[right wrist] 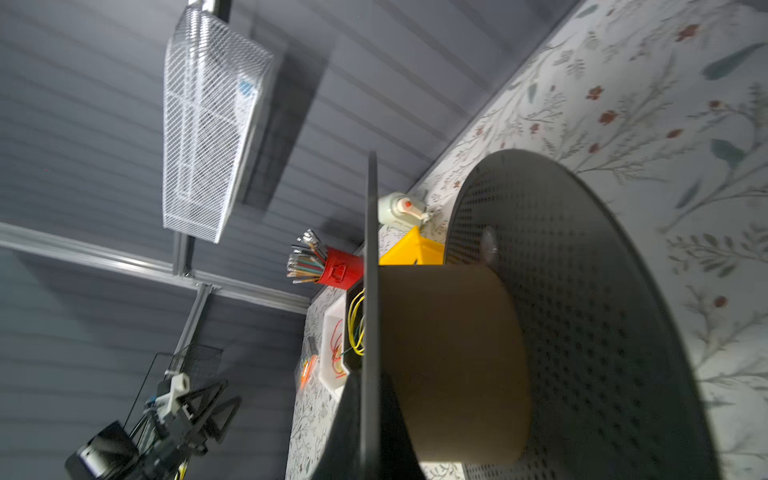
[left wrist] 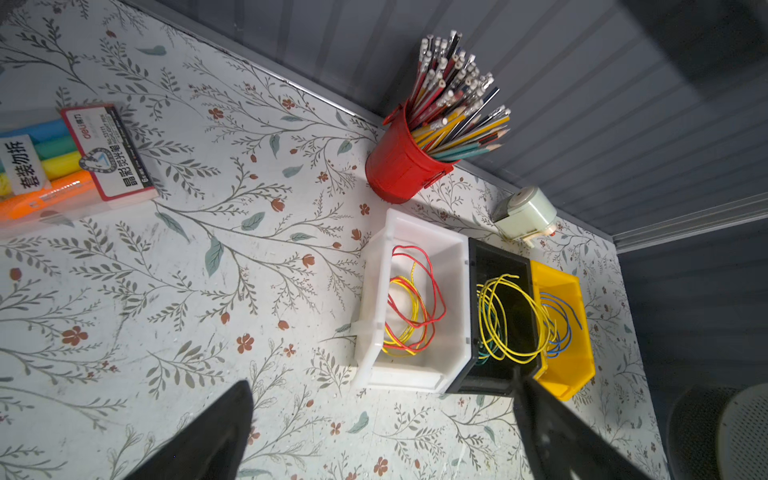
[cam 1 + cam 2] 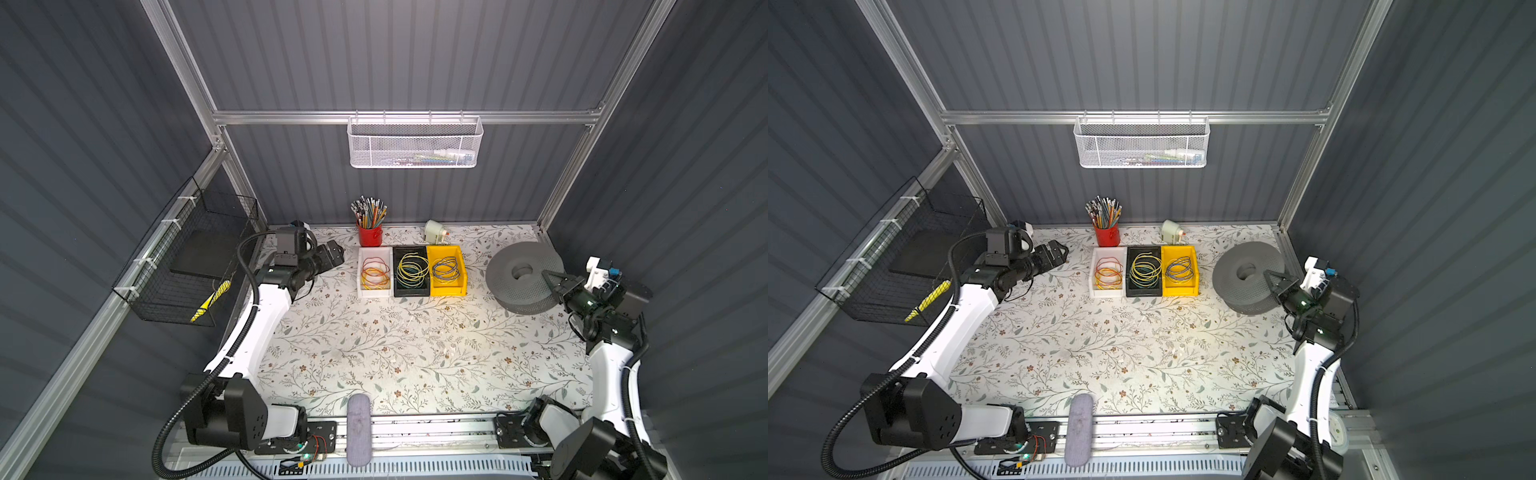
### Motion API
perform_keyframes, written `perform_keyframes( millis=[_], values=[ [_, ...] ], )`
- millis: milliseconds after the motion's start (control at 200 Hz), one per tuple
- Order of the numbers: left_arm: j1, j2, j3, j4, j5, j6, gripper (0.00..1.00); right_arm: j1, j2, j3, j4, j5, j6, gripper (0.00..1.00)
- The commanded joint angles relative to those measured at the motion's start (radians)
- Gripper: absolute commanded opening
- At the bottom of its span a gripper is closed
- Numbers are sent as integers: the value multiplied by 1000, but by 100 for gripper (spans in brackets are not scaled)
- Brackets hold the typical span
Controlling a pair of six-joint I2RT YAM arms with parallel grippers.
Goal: Wrap the cables
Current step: 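Drag the grey spool with the right gripper toward the table center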
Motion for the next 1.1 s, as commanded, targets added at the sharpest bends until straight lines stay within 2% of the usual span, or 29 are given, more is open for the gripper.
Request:
perform_keyframes(
  millis=[0, 80, 210, 390, 545, 635, 780, 1096],
  values=[
    [-3, 5, 31, -37, -8, -12, 99, 67, 14, 31, -37, -150, 76, 0],
    [-3, -4, 28, -45, -8, -12, 99, 176, 17, 54, -41, -172, 100, 0],
    [-3, -37, 5, -52, -15, -13, 99, 413, 48, 100, -107, -134, 76, 0],
    [-3, -95, -48, -41, -36, -19, 99, 655, 113, 77, 22, -62, 162, 0],
    [-2, -93, -64, -54, -41, -5, 99, 842, 246, 41, 137, 15, 180, 0],
    [-3, -86, -53, -77, -44, 11, 99, 888, 310, -10, 266, 54, 219, 0],
    [-3, -85, -37, -102, -62, 28, 99, 918, 432, -51, 444, 41, 277, 0],
    [-2, -72, -33, -106, -80, 30, 99, 934, 593, -74, 560, 47, 266, 0]
  ],
)
